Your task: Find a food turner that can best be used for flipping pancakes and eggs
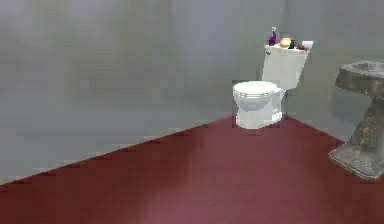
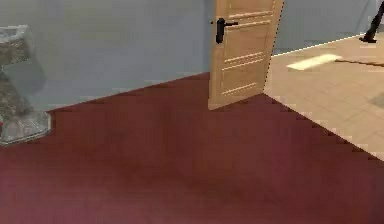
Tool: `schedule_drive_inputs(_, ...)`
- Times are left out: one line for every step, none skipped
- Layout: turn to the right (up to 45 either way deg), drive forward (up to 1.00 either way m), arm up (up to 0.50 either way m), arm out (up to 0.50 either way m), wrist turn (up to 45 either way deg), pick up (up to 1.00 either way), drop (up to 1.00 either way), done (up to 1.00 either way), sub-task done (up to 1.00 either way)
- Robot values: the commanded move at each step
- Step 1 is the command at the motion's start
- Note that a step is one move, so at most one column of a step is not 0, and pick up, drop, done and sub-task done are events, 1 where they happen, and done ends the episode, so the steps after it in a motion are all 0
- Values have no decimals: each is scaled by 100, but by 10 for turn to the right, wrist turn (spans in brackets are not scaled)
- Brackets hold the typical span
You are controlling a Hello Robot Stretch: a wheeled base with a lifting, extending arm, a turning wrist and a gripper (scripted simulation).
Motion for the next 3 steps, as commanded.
schedule_drive_inputs(-450,0,0,0,0,0,0,0,0)
schedule_drive_inputs(-450,0,0,0,0,0,0,0,0)
schedule_drive_inputs(-270,0,0,0,0,0,0,0,0)
